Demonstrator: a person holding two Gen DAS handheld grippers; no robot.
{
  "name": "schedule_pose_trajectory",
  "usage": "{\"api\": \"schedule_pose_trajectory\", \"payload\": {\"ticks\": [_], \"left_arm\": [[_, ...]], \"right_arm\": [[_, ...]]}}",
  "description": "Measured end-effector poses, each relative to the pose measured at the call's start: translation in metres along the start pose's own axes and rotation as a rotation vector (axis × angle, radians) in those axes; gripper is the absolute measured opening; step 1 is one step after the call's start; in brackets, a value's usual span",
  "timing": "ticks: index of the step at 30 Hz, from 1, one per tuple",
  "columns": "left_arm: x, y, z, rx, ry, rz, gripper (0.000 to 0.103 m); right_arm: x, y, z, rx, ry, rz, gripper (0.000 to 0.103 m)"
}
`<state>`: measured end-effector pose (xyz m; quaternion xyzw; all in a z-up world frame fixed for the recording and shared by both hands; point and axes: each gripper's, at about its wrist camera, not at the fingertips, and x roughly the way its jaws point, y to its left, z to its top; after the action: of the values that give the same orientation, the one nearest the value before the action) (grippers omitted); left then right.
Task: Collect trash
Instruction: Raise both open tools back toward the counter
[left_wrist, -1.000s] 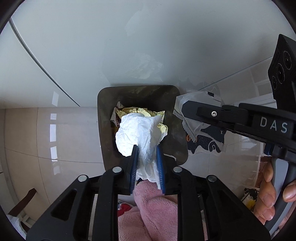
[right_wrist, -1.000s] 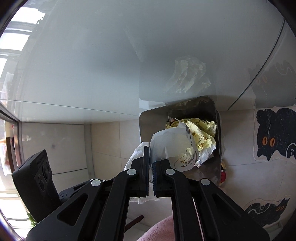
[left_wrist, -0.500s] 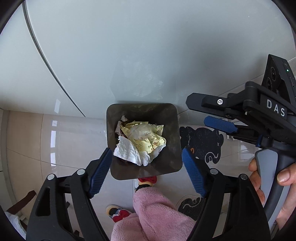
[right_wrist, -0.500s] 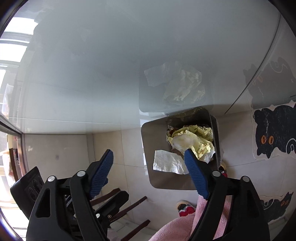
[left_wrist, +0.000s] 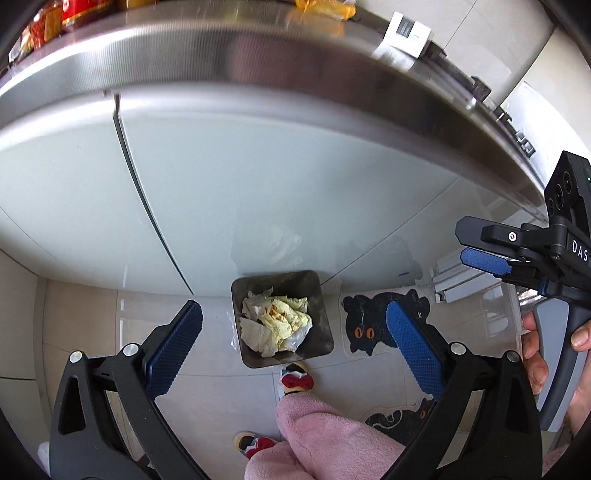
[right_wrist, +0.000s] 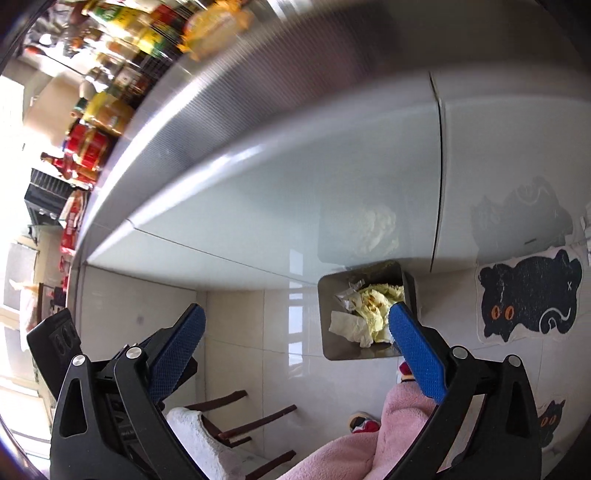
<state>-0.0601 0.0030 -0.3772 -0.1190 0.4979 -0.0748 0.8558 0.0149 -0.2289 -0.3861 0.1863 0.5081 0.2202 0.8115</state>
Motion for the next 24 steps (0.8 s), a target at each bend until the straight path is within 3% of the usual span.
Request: {"api": "schedule_pose_trajectory", "payload": {"ticks": [5,11,18,24], "left_arm": [[-0.057,-0.007,0.046,-0.011,-0.127,-0.042,0.095],[-0.083,-0.016,0.109,0.027,-0.232,-0.038,0.095],[-0.070,-0.029,0.176,0.102,-0.267,-0.014,0.095],[-0.034,-0.036,0.225,0.143,-0.270,-0.018,0.095]], "right_arm": [[-0.059,0.025,0.036,-0.051,-0.175,-0.001,0.100],[-0.093,0.039,0.093,-0.058,-0.285,-0.009,0.100],[-0.096,0.042,0.161,-0.052,-0.341,-0.058,0.100],[-0.069,0.030,0.220,0.012,-0.333,-0.093,0.100]]}}
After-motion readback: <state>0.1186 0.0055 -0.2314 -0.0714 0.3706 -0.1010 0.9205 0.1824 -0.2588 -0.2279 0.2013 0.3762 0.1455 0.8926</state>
